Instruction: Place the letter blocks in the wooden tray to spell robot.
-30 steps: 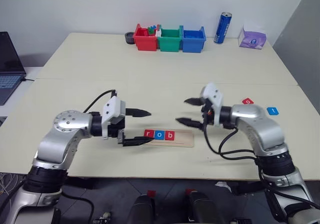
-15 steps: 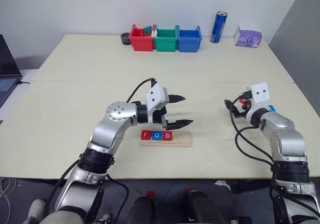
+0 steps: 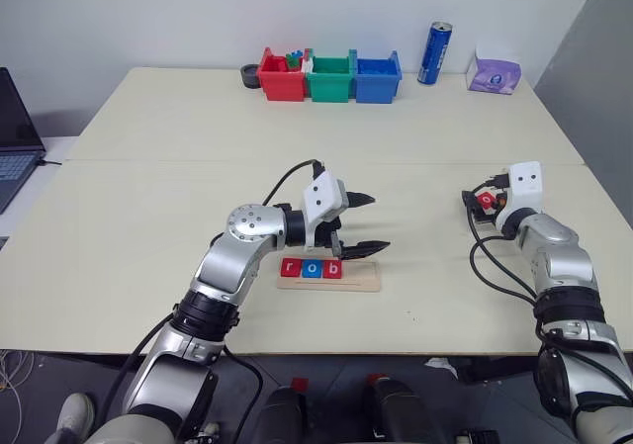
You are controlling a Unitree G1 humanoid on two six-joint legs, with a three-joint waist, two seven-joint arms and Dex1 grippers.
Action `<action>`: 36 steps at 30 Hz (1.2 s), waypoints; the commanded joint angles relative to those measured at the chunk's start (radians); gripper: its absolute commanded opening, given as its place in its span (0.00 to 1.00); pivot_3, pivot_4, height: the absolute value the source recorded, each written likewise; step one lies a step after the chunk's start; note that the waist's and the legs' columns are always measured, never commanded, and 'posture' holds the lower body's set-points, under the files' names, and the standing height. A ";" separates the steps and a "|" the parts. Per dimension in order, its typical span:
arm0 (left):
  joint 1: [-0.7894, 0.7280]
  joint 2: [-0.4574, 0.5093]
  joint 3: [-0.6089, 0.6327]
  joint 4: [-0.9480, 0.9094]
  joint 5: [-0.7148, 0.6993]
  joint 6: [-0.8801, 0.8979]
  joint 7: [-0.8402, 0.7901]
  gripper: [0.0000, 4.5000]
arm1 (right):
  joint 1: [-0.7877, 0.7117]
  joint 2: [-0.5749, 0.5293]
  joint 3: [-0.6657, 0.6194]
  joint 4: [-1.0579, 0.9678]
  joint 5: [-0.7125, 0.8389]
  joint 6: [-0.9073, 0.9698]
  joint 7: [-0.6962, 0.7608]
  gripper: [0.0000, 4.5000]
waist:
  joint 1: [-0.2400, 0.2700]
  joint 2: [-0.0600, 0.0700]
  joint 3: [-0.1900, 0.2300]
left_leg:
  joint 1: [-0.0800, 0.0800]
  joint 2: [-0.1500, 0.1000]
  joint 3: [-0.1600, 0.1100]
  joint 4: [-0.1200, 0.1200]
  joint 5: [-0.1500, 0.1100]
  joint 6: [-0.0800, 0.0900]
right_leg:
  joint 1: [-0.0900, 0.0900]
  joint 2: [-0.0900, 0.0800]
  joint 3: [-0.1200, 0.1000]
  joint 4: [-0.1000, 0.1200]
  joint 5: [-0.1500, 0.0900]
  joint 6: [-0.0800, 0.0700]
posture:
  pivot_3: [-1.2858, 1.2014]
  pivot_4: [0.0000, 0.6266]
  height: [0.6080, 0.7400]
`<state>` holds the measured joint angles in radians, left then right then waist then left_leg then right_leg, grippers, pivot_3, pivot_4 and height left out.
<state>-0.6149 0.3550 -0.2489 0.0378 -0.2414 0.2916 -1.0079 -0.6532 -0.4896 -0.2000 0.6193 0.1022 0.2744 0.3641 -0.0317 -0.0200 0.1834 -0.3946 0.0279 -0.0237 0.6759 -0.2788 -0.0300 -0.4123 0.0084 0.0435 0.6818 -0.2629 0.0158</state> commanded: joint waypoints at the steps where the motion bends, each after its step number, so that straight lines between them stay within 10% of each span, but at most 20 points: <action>1: -0.007 -0.004 0.001 -0.053 -0.002 -0.008 0.009 1.00 | -0.046 -0.022 -0.018 0.093 0.007 -0.055 0.004 0.99 | 0.000 0.000 0.000 | 0.000 0.000 0.000 0.000 0.000 0.000 | 0.000 0.000 0.000 0.000 0.000 0.000 | 0.52 0.24 1.00; 11: -0.009 0.001 0.008 -0.066 -0.014 0.006 -0.001 1.00 | -0.110 -0.026 -0.049 0.257 0.051 -0.044 0.017 0.99 | 0.000 0.000 0.000 | 0.000 0.000 0.000 0.000 0.000 0.000 | 0.001 0.000 0.001 0.000 0.000 0.000 | 0.52 0.24 1.00; 20: -0.006 0.008 0.008 -0.059 -0.011 -0.005 -0.014 1.00 | -0.026 -0.006 -0.048 0.133 0.074 0.009 0.018 0.42 | 0.000 0.000 0.000 | 0.000 0.000 -0.001 0.000 0.000 0.000 | 0.001 0.000 0.001 0.000 0.000 0.000 | 0.52 0.24 1.00; 23: -0.007 0.011 0.006 -0.058 -0.012 -0.006 -0.019 1.00 | 0.012 0.007 -0.055 0.065 0.093 0.058 0.008 0.42 | 0.000 0.000 0.000 | 0.000 0.000 -0.001 0.000 0.000 0.000 | 0.001 0.000 0.001 0.000 0.000 0.000 | 0.52 0.24 1.00; 36: 0.084 0.174 0.018 -0.156 -0.052 -0.018 -0.170 1.00 | 0.443 0.294 0.067 -1.161 0.172 0.865 -0.341 0.42 | 0.000 0.003 -0.002 | 0.002 0.002 -0.004 -0.005 0.000 0.000 | 0.000 0.001 0.000 0.000 -0.001 0.000 | 0.52 0.24 1.00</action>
<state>-0.5306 0.5169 -0.2485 -0.0725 -0.2720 0.2797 -1.1578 -0.2210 -0.2063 -0.1481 -0.4153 0.2670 1.0503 0.0678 -0.0316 -0.0169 0.1816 -0.3926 0.0294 -0.0273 0.6705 -0.2787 -0.0303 -0.4123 0.0092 0.0435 0.6822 -0.2635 0.0154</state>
